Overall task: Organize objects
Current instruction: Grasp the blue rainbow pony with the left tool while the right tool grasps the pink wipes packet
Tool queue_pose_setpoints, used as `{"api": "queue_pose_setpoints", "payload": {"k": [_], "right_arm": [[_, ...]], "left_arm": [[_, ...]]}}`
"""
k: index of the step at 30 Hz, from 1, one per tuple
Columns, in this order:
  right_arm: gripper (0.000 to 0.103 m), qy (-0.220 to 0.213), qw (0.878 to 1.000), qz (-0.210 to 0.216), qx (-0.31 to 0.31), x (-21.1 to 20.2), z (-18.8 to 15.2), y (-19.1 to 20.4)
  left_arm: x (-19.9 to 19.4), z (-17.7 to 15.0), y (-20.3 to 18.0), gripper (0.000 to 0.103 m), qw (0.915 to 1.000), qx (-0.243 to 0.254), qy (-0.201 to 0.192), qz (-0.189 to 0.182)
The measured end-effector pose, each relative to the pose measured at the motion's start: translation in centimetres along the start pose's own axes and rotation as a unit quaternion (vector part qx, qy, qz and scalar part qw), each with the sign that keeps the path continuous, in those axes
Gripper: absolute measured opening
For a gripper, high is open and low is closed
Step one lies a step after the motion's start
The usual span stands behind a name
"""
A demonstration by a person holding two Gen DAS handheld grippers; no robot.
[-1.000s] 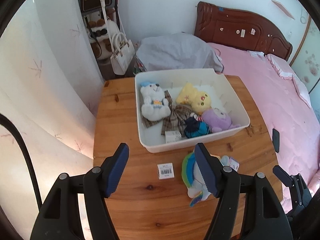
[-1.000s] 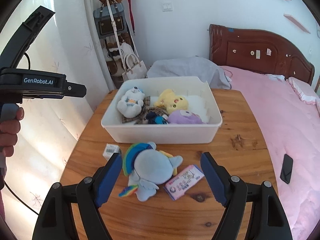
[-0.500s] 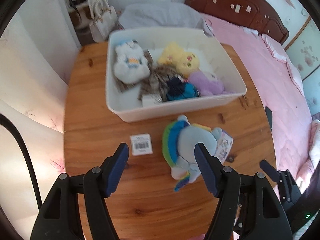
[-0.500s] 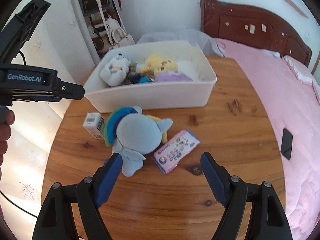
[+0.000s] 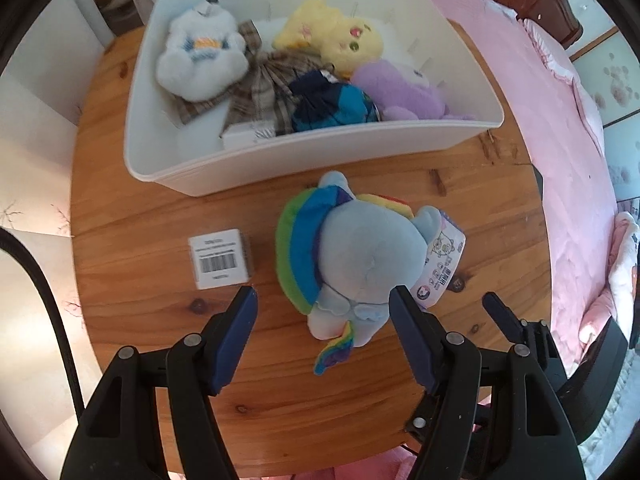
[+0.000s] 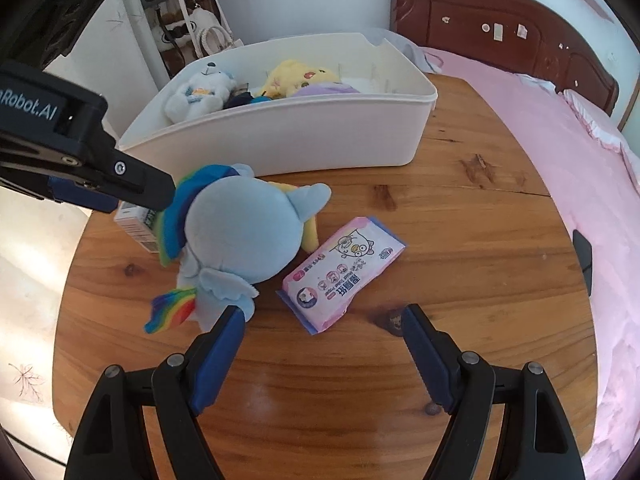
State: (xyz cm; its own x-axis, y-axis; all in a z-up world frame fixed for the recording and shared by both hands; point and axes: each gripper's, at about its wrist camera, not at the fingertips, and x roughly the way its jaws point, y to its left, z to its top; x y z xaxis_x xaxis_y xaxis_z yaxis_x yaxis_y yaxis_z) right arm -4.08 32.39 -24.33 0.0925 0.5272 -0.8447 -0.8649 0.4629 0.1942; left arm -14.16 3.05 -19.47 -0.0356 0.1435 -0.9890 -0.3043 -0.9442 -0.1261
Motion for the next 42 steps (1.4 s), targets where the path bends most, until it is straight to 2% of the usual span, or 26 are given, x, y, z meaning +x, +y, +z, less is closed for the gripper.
{"api": "queue_pose_setpoints", "payload": {"k": [12, 16, 30, 42], "right_arm": [[0.081, 0.000, 1.000, -0.008, -0.010, 2.5, 0.3, 0.1], [0.081, 0.007, 1.000, -0.009, -0.020, 3.3, 0.5, 0.1], [0.081, 0.022, 0.999, -0.005, -0.026, 4.6, 1.5, -0.3], [0.069, 0.031, 0.999, 0.006, -0.030, 5.0, 1.7, -0.5]], "left_arm": [[3.2, 2.0, -0.7, 0.073, 0.9988, 0.004, 0.048, -0.006], [3.6, 2.3, -0.5, 0.075, 0.9979, -0.006, 0.061, -0.024], [4.0, 3.4, 0.2, 0.078, 0.9956, -0.019, 0.074, -0.055], [4.5, 3.8, 0.8, 0.079, 0.9935, -0.027, 0.083, -0.073]]}}
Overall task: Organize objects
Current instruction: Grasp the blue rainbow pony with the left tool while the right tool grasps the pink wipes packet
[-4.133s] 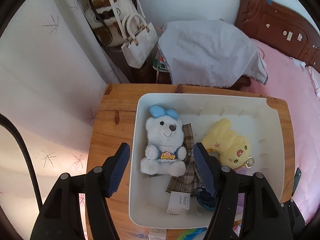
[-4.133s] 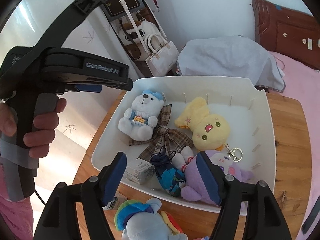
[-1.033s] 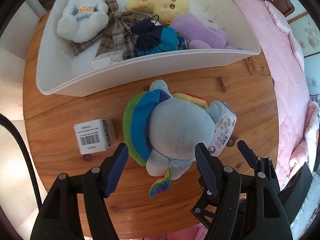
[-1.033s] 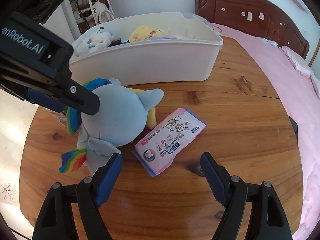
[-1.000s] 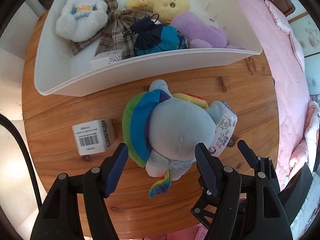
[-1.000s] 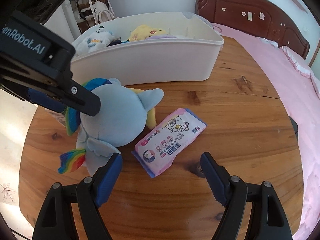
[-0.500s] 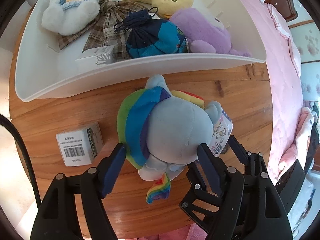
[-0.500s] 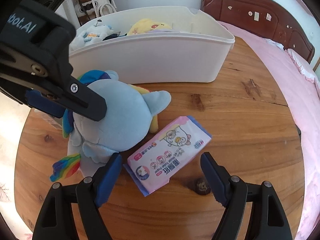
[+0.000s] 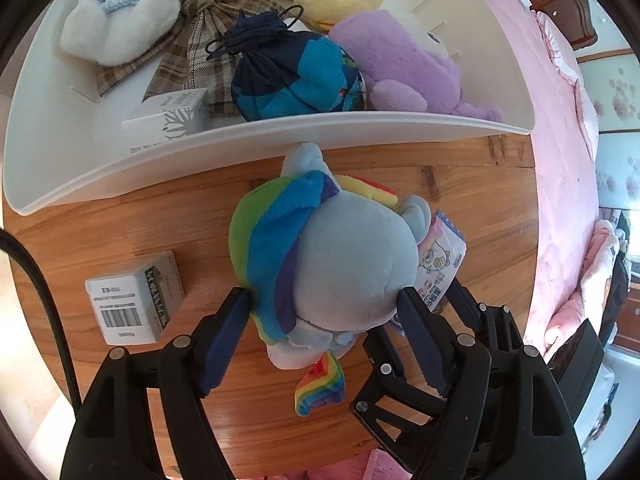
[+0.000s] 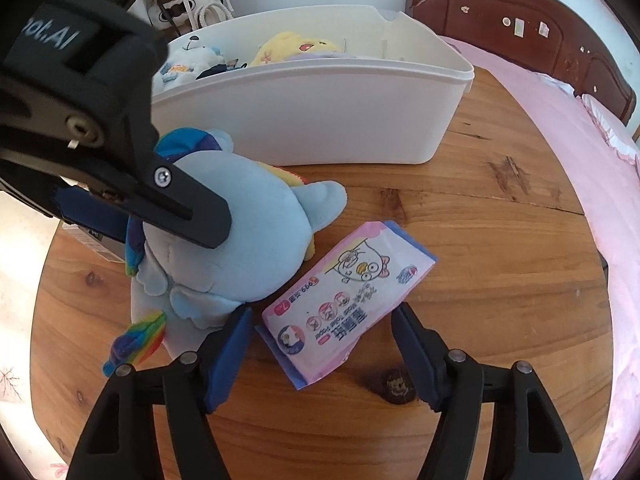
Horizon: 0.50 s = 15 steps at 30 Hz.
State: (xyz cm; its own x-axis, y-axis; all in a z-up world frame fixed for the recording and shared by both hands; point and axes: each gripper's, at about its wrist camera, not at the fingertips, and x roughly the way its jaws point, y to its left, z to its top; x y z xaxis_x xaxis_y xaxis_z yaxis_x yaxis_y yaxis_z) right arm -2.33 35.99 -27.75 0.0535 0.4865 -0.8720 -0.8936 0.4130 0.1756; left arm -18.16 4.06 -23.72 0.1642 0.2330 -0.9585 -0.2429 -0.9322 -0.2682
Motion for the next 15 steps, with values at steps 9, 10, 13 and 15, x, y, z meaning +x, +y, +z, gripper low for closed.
{"api": "queue_pose_setpoints", "payload": {"k": [9, 10, 13, 15], "right_arm": [[0.055, 0.005, 1.000, 0.006, -0.015, 0.08, -0.08, 0.09], [0.055, 0.005, 1.000, 0.007, -0.016, 0.08, -0.06, 0.07], [0.054, 0.007, 1.000, 0.010, -0.020, 0.04, -0.02, -0.05], [0.052, 0.007, 1.000, 0.013, -0.024, -0.02, -0.01, -0.13]], "left_arm": [[0.63, 0.55, 0.01, 0.080, 0.9995, -0.016, 0.010, -0.027], [0.73, 0.57, -0.03, 0.080, 0.9994, -0.017, 0.011, -0.029], [0.86, 0.71, 0.05, 0.080, 0.9991, -0.018, 0.014, -0.034], [0.84, 0.82, 0.17, 0.080, 0.9990, -0.019, 0.015, -0.036]]}}
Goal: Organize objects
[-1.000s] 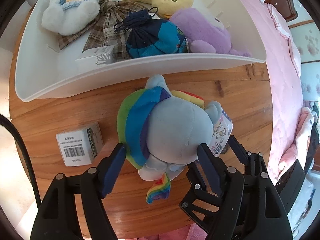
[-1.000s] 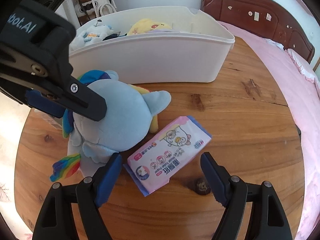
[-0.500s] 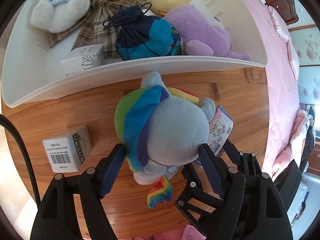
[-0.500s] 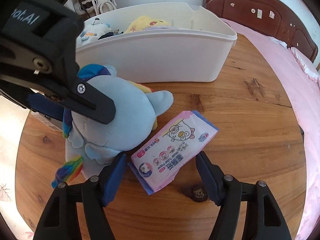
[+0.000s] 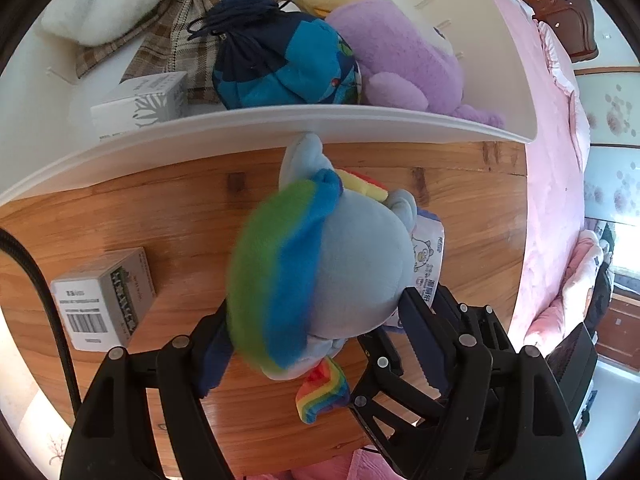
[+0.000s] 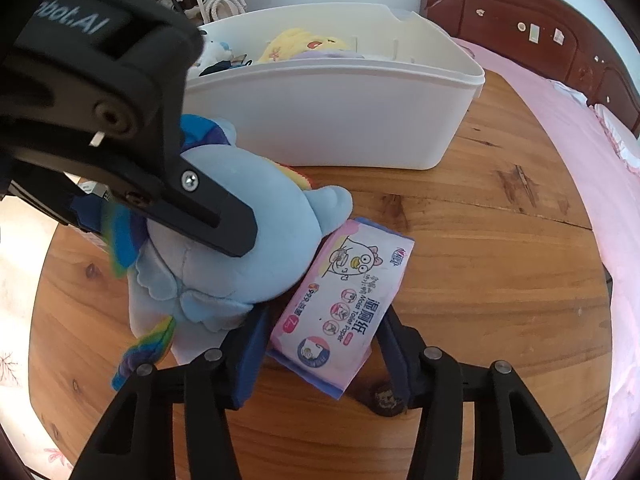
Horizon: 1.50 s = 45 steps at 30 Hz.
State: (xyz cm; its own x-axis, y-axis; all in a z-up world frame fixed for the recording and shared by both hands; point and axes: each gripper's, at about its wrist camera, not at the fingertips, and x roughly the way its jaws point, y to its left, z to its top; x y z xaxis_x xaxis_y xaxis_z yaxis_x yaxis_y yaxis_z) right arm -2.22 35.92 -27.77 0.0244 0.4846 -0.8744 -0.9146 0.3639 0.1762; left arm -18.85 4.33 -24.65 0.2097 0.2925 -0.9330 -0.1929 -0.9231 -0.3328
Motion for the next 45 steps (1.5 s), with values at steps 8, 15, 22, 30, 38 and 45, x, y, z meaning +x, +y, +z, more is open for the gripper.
{"api": "queue_pose_setpoints", "payload": {"k": [8, 15, 22, 30, 38, 45], "right_arm": [[0.047, 0.012, 1.000, 0.010, -0.019, -0.2, 0.0, -0.3], [0.046, 0.024, 0.999, 0.007, -0.038, -0.4, 0.0, -0.4], [0.046, 0.028, 0.998, 0.021, -0.050, -1.2, 0.1, -0.6], [0.046, 0.043, 0.997, 0.024, -0.061, -2.0, 0.3, -0.9], [0.045, 0.045, 0.995, 0.025, -0.083, -2.6, 1.7, -3.5], [0.045, 0.035, 0.993, 0.037, -0.110, -4.1, 5.2, -4.1]], "left_arm": [[1.3, 0.6, -0.9, 0.080, 0.9998, -0.014, 0.012, -0.011], [1.5, 0.6, -1.1, 0.077, 0.9997, -0.017, 0.013, -0.009], [1.4, 0.8, -1.1, 0.073, 0.9996, -0.020, 0.017, -0.009], [1.0, 1.0, -1.9, 0.070, 0.9997, -0.012, 0.016, 0.015], [-0.2, 0.5, -2.9, 0.070, 0.9996, -0.003, 0.004, 0.029], [-2.4, -1.3, -3.0, 0.070, 0.9994, -0.001, -0.010, 0.032]]}}
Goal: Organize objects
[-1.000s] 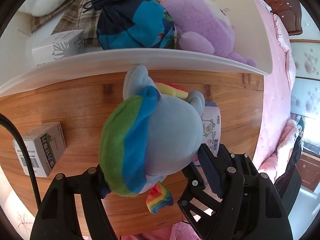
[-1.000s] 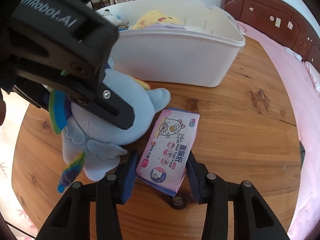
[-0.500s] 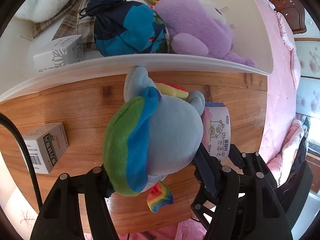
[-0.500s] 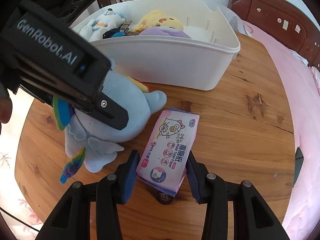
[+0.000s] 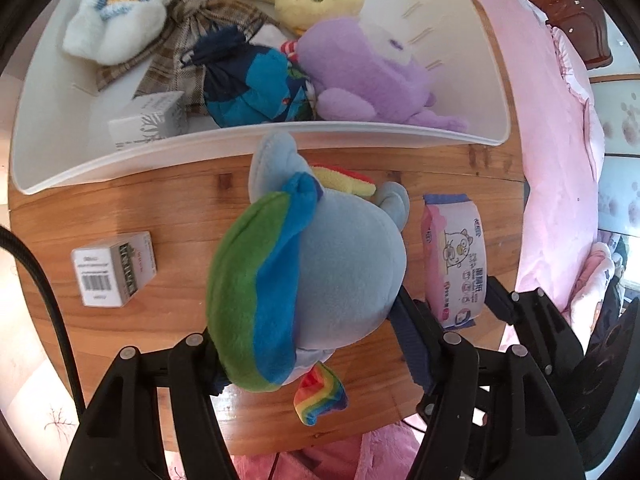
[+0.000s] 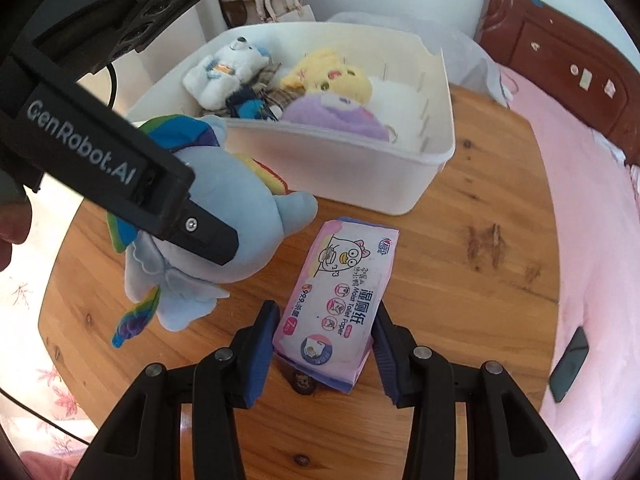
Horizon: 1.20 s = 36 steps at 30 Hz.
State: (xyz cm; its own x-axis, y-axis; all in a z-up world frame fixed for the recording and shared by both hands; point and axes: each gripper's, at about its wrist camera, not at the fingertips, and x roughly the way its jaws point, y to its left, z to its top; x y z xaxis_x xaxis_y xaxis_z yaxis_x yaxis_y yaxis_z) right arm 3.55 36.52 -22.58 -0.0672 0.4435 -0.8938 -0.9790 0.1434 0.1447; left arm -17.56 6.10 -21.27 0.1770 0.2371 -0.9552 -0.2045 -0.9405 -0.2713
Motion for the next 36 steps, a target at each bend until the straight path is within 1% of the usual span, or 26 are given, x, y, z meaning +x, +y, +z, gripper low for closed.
{"api": "queue_pose_setpoints", "payload": {"k": [2, 3, 4, 5, 6, 7, 11, 12, 16, 17, 20, 21, 22, 23, 25, 31, 33, 36], "right_arm": [[0.045, -0.002, 1.000, -0.002, -0.009, 0.1, 1.1, -0.7], [0.045, -0.003, 1.000, -0.003, -0.013, 0.3, 2.5, -2.1], [0.045, -0.003, 1.000, -0.003, -0.017, 0.2, 2.7, -2.1], [0.045, -0.005, 1.000, -0.005, -0.019, 0.6, 1.9, -1.8], [0.045, -0.010, 1.000, -0.006, -0.024, -0.2, 0.8, -0.7], [0.045, -0.013, 1.000, -0.004, -0.027, -0.9, 0.4, -0.5], [0.045, -0.026, 0.999, 0.011, -0.033, -1.2, 1.6, -0.6], [0.045, -0.030, 0.999, 0.010, -0.011, -1.9, 1.4, -0.5], [0.046, -0.045, 0.999, 0.013, -0.016, -2.9, 2.3, -0.5], [0.046, -0.048, 0.999, 0.013, -0.017, -3.1, 2.5, -0.6], [0.045, -0.062, 0.998, 0.015, -0.018, -3.6, 3.2, -0.9], [0.046, -0.069, 0.997, 0.014, -0.020, -3.8, 3.5, -1.1], [0.046, -0.081, 0.997, 0.006, 0.012, -3.9, 3.7, -1.1], [0.046, -0.087, 0.996, 0.004, 0.008, -4.1, 4.1, -1.1], [0.046, -0.096, 0.995, 0.001, 0.003, -4.3, 4.5, -1.2], [0.046, -0.123, 0.992, -0.009, -0.009, -4.7, 6.2, -1.5], [0.046, -0.134, 0.991, -0.013, -0.008, -4.7, 6.6, -1.7], [0.046, -0.160, 0.987, -0.027, 0.006, -4.5, 7.1, -2.0]], "left_arm": [[-0.8, -0.5, -0.1, 0.070, 1.0000, 0.007, -0.004, 0.000], [-1.1, -0.7, -0.1, 0.070, 0.9999, 0.011, -0.005, 0.001], [-1.6, -1.0, 0.0, 0.070, 0.9999, 0.015, -0.007, 0.002], [-2.0, -1.3, 0.1, 0.070, 0.9999, 0.015, -0.008, 0.001], [-2.3, -1.4, 0.2, 0.070, 0.9999, 0.015, -0.008, 0.001], [-3.0, -1.7, 0.4, 0.070, 0.9999, 0.013, -0.011, 0.000], [-4.8, -2.5, 0.5, 0.070, 0.9997, 0.017, -0.019, 0.004], [-5.4, -2.6, 0.5, 0.070, 0.9995, 0.019, -0.023, 0.008], [-8.0, -3.1, 0.3, 0.070, 0.9981, 0.030, -0.049, 0.021], [-8.2, -2.9, -0.2, 0.070, 0.9978, 0.032, -0.053, 0.023], [-10.7, -1.9, -0.5, 0.070, 0.9957, 0.043, -0.077, 0.028], [-10.8, -1.9, -0.6, 0.070, 0.9950, 0.047, -0.084, 0.029], [-11.1, -2.3, -0.5, 0.070, 0.9943, 0.049, -0.090, 0.030], [-11.6, -2.4, -0.5, 0.070, 0.9932, 0.052, -0.099, 0.030], [-11.9, -1.9, -0.8, 0.070, 0.9919, 0.057, -0.110, 0.029], [-12.3, -0.2, 0.0, 0.070, 0.9892, 0.058, -0.131, 0.029], [-12.3, 0.4, 0.2, 0.070, 0.9883, 0.055, -0.141, 0.023], [-13.0, 0.7, 1.1, 0.070, 0.9841, 0.048, -0.171, 0.004]]}}
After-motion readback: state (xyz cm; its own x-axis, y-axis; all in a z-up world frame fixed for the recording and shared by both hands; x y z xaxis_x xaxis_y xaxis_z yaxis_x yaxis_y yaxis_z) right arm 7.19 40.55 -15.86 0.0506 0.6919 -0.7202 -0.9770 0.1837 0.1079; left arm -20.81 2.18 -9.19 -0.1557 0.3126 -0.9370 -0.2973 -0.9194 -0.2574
